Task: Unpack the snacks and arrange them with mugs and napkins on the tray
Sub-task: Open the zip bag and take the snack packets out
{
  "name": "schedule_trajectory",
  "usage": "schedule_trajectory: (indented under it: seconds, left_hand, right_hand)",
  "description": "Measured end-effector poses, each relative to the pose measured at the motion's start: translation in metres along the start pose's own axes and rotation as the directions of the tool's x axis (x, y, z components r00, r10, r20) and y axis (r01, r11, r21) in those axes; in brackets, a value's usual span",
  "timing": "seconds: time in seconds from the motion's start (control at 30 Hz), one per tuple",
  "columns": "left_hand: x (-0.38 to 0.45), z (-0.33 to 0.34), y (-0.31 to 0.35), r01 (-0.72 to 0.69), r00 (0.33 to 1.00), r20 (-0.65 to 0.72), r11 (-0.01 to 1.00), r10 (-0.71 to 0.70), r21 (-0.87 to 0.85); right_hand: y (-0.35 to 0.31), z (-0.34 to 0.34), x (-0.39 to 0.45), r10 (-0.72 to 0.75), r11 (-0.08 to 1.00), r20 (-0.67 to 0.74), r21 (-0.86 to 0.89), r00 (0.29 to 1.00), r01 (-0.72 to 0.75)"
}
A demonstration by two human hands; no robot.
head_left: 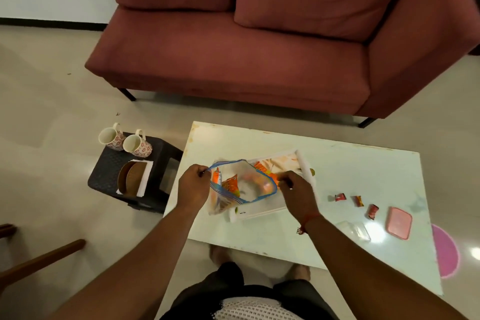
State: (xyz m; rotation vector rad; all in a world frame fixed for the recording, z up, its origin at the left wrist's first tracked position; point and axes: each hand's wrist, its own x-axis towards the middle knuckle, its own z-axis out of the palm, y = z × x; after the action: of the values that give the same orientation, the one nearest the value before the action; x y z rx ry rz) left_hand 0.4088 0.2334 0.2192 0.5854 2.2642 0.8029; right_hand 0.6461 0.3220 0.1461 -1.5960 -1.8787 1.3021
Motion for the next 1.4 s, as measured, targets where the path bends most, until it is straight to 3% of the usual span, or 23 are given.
schedule_trajectory:
  seconds: [0.13,0.2,0.3,0.37,0.47,0.57,0.7,0.77,0.97,1.07,1.23,1.33,1.4]
  left_hand:
    - [-0.026,0.027,0.032,-0.054,0.998,0.04,0.999,0.054,-0.006]
    - [-0.041,0.041,0.048,-0.07,0.996,0.05,0.997,0.072,-0.04]
    - [-0.061,0.06,0.073,-0.112,0.991,0.057,0.99,0.117,-0.081]
    - [-0.075,0.072,0.091,-0.145,0.987,0.05,0.984,0.151,-0.099]
    - [-0.091,0.085,0.109,-0.199,0.979,0.027,0.973,0.203,-0.115]
    - [-0.104,0.093,0.122,-0.231,0.972,0.005,0.966,0.233,-0.117]
    - [-0.105,0.093,0.123,-0.217,0.976,-0.015,0.97,0.217,-0.107]
    - [-0.1,0.088,0.117,-0.204,0.979,-0.032,0.975,0.202,-0.084]
    - [-0.073,0.063,0.092,-0.115,0.99,-0.08,0.993,0.112,-0.032]
    - [-0.056,0.046,0.077,-0.017,0.996,-0.088,0.993,0.007,-0.115]
    - [-0.015,0.006,0.038,0.148,0.98,-0.095,0.958,-0.176,-0.244]
    - [0.002,-0.016,0.017,0.215,0.963,-0.092,0.925,-0.255,-0.313]
    - [0.014,-0.027,0.002,0.261,0.95,-0.079,0.906,-0.302,-0.333]
  right_hand:
    - [-0.028,-0.014,-0.003,-0.209,0.963,0.227,-0.121,0.951,0.24]
    - [-0.034,-0.019,0.0,-0.191,0.933,0.374,-0.218,0.908,0.286]
    - [-0.038,-0.029,0.014,-0.027,0.866,0.553,-0.403,0.833,0.296]
    - [-0.038,-0.039,0.021,0.117,0.862,0.605,-0.456,0.788,0.221]
    - [-0.035,-0.045,0.028,0.321,0.917,0.634,-0.393,0.703,-0.065]
    - [-0.004,-0.036,0.046,0.341,0.915,0.636,-0.395,0.692,-0.088]
    - [-0.028,-0.06,0.025,0.116,0.812,0.539,-0.536,0.834,0.233]
    - [-0.039,-0.064,0.018,-0.002,0.78,0.485,-0.546,0.875,0.305]
    - [-0.072,-0.058,0.006,-0.105,0.913,0.293,-0.35,0.95,0.209]
    - [-0.086,-0.051,0.002,-0.158,0.954,0.232,-0.214,0.96,0.209]
    - [-0.089,-0.054,0.001,-0.134,0.983,-0.045,0.123,0.99,0.139]
    - [-0.073,-0.049,0.011,0.042,0.952,-0.252,0.304,0.967,0.038]
    - [-0.052,-0.033,0.026,0.191,0.926,-0.314,0.371,0.93,-0.064]
